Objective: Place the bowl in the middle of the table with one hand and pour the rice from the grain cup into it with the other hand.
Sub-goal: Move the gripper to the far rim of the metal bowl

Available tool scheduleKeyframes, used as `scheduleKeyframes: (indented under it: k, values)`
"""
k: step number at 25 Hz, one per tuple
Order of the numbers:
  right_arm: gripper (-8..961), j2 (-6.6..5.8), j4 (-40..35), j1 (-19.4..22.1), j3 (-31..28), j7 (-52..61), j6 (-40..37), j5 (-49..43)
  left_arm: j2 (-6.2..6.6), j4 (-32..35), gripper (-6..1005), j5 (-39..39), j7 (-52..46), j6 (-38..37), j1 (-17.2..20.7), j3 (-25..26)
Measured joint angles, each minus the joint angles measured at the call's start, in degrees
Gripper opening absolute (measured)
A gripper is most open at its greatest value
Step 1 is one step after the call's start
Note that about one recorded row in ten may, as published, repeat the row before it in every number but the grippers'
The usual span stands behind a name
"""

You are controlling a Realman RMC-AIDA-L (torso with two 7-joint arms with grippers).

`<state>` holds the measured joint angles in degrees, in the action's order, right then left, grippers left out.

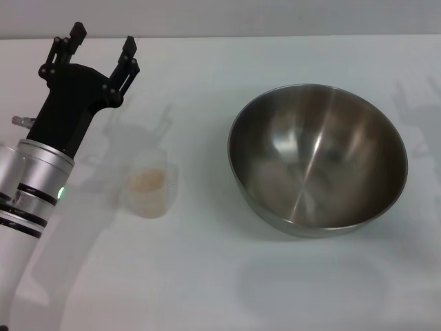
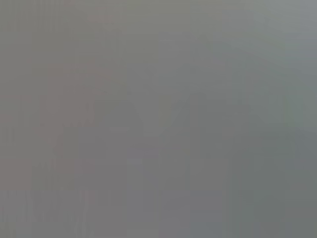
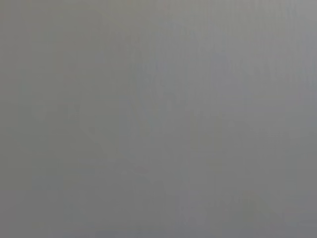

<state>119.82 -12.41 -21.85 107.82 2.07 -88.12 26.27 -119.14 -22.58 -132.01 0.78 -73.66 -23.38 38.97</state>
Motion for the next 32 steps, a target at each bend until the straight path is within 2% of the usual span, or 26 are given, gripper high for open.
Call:
scheduleKeyframes:
  k: [11, 22, 27, 28, 32]
  values:
    - [616, -0.42, 0.32, 0.24, -0.91, -0.68, -1.92, 0.22, 0.05, -0.01, 780, 0.0, 0.02, -0.86, 0.67, 2.03]
    - [614, -0.55, -0.11, -1.55, 0.7, -0.8, 0.68, -0.14, 0.09, -0.2, 777, 0.0, 0.35, -3.49, 1.99, 2.98]
    - [613, -1.06, 0.16, -1.27, 0.73, -7.44, 0.47, -0.16, 0.01, -0.32, 776, 0.0, 0.45, -3.86, 2.06, 2.99]
    - [613, -0.98, 0.01, -0.86, 0.46, -12.05, 0.68, -0.09, -0.02, -0.4, 776, -0.02, 0.26, -3.86, 2.1, 2.73]
    - [613, -0.66, -1.62, -0.18, 0.13, -13.98, 2.87, 0.21, -0.03, -0.52, 775, -0.07, 0.11, -3.93, 2.11, 2.51]
